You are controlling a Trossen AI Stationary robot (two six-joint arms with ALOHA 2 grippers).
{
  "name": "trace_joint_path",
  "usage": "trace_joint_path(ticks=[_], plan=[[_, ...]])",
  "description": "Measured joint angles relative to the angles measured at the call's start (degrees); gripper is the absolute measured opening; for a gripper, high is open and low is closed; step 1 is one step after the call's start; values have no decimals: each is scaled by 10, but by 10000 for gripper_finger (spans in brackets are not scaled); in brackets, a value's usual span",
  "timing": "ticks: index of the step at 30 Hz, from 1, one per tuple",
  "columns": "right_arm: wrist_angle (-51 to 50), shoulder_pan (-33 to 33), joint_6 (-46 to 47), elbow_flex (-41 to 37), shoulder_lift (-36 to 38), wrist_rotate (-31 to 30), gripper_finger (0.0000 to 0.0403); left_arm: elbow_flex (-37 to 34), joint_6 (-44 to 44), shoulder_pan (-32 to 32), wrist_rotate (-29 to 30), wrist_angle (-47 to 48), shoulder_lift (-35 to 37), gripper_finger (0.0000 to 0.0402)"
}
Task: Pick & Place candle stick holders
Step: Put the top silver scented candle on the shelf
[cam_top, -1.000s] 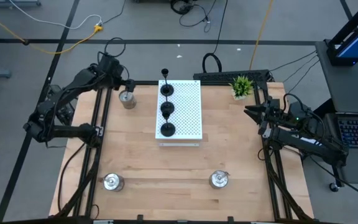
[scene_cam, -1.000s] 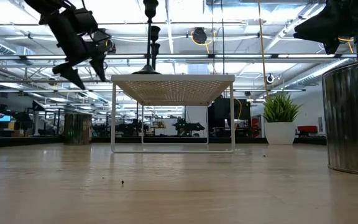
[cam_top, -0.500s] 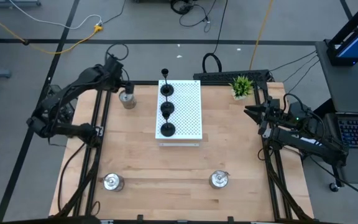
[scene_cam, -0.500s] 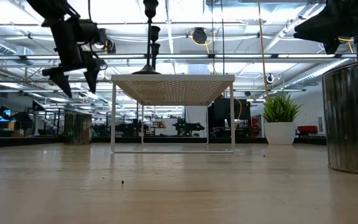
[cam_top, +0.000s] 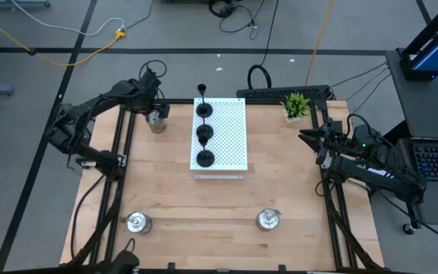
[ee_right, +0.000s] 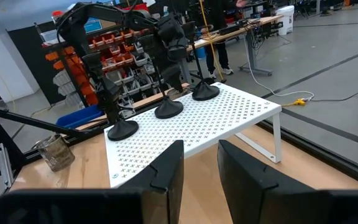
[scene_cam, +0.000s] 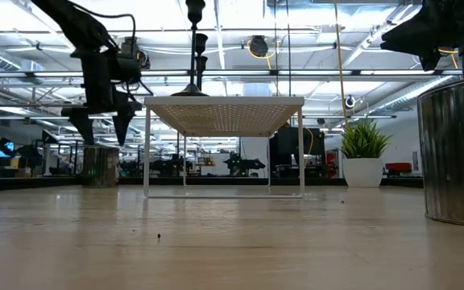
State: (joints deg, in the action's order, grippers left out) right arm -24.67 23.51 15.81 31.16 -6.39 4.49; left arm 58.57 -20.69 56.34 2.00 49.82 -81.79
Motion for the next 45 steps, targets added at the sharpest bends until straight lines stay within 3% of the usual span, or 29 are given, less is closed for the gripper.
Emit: trace_joint_path(ticks=[21, 30, 37, 45], plan=[[0, 0, 0, 0, 0, 0, 89, 0, 26, -2, -11, 6, -93, 400], [0, 0, 0, 0, 0, 0, 89, 0, 55, -2, 20, 7, -95, 399], [0, 0, 0, 0, 0, 0, 89, 0, 52, -13, 77, 8, -95, 399], [0, 0, 0, 0, 0, 0, 89, 0, 44, -27, 87, 9, -95, 400]])
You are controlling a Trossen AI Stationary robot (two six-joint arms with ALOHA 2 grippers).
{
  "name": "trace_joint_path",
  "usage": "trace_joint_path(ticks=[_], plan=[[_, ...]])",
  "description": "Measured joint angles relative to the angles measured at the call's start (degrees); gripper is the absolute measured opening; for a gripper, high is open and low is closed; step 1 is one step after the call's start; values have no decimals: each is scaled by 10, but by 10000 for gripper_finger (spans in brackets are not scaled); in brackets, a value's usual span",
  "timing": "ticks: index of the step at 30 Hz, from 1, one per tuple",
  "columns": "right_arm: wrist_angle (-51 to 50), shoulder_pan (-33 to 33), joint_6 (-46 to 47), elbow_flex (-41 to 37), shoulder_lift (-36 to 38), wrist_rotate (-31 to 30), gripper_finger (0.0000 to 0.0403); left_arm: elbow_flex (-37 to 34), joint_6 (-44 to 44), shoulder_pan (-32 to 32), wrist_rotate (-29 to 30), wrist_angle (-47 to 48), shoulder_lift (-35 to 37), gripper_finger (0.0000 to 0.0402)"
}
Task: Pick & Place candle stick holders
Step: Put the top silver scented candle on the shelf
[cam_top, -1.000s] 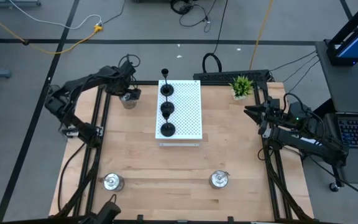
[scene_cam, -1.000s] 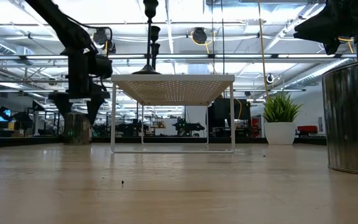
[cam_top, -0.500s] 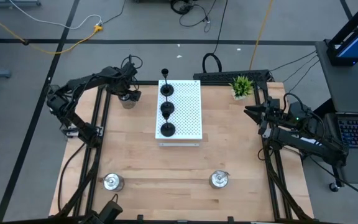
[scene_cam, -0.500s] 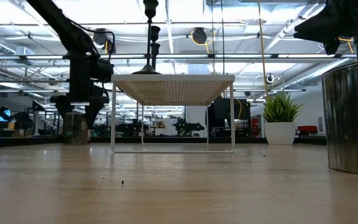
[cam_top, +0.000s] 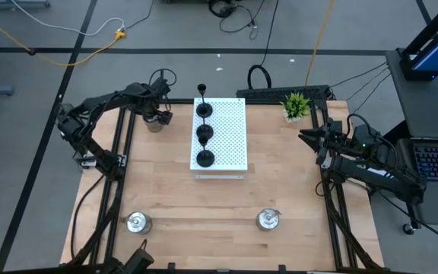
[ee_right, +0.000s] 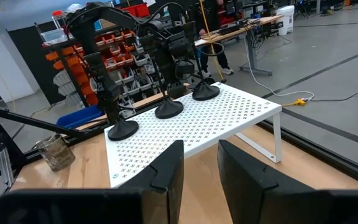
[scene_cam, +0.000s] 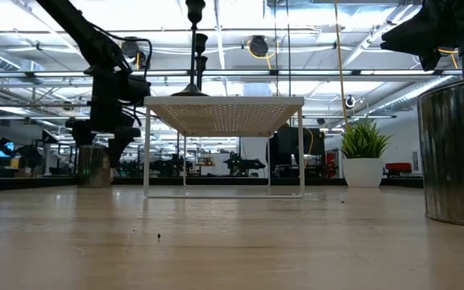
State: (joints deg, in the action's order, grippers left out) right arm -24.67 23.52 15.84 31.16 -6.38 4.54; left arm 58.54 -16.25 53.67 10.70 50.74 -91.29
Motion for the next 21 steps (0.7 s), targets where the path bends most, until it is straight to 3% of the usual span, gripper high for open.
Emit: trace_joint_path(ticks=[11, 21], plan=[[0, 0, 6, 0, 0, 0, 89, -4, -8, -1, -21, -3, 0, 399], [0, 0, 7, 0, 0, 0, 89, -63, -9, -1, -54, -14, 1, 399]])
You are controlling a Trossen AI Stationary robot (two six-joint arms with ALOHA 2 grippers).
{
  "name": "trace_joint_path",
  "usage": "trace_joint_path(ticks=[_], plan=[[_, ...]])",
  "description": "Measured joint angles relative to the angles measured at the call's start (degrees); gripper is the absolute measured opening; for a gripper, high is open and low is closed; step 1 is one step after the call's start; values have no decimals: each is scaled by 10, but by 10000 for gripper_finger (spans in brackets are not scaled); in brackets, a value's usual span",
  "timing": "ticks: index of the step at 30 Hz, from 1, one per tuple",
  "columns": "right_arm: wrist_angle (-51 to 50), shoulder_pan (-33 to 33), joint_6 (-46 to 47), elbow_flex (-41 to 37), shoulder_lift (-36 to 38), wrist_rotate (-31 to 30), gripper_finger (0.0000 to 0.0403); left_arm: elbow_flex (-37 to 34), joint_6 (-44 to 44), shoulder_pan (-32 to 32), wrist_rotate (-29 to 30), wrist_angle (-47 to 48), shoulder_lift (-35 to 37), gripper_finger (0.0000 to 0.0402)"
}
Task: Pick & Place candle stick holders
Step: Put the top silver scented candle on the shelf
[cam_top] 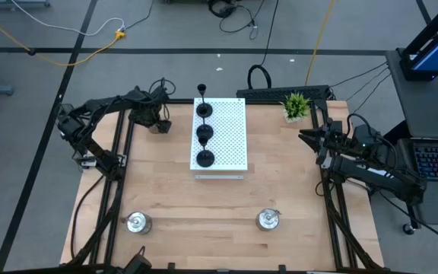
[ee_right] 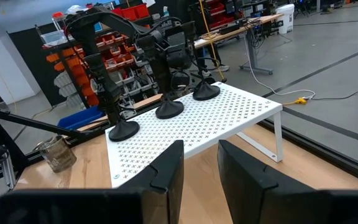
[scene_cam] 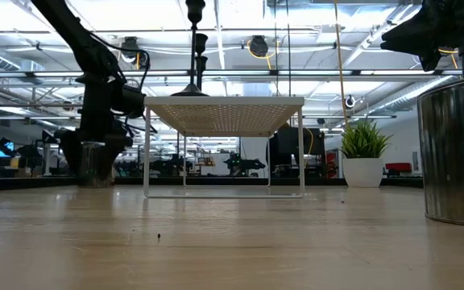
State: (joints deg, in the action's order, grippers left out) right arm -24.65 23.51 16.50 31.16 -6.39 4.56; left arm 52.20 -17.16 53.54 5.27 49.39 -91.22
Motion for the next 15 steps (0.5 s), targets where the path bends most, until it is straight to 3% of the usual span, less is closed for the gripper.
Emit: trace_joint_path(ticks=[15], plan=[[0, 0, 19, 0, 0, 2, 89, -3, -9, 10, -2, -59, 0, 399]])
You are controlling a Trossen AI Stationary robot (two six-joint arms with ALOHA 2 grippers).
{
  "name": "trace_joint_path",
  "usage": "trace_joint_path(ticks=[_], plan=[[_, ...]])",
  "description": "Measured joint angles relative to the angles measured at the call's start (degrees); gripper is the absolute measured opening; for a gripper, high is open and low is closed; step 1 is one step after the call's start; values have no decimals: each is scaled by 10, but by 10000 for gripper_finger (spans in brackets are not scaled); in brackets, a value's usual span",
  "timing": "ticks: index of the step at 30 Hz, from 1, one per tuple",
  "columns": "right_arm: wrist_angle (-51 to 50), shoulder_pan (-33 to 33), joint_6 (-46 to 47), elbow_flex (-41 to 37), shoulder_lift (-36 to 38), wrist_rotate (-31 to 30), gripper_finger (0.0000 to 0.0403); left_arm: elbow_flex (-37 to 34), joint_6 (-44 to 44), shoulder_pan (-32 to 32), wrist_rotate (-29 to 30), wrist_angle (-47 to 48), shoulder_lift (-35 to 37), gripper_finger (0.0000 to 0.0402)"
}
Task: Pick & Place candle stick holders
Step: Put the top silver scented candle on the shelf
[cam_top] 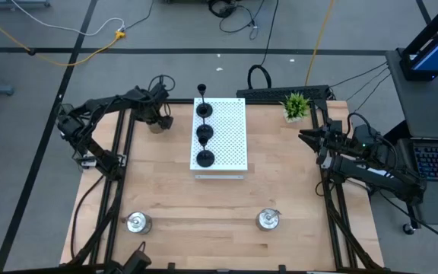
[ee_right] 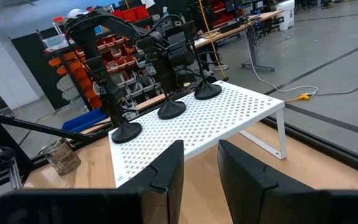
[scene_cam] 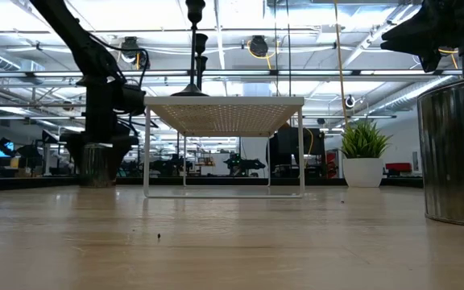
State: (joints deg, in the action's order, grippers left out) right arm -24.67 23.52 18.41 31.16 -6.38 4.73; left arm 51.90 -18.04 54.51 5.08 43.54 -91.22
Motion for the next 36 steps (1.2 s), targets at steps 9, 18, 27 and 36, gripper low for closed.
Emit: trace_joint_path(ticks=[9, 18, 27, 36], plan=[[0, 0, 0, 0, 0, 0, 89, 0, 12, 2, 0, -18, 0, 399], [0, 0, 0, 0, 0, -1, 89, 0, 19, 2, -1, -25, 0, 383], [0, 0, 0, 0, 0, -2, 89, 1, 23, 2, -3, -19, 0, 357], [0, 0, 16, 0, 0, -2, 89, 1, 25, -4, -23, 13, 6, 357]])
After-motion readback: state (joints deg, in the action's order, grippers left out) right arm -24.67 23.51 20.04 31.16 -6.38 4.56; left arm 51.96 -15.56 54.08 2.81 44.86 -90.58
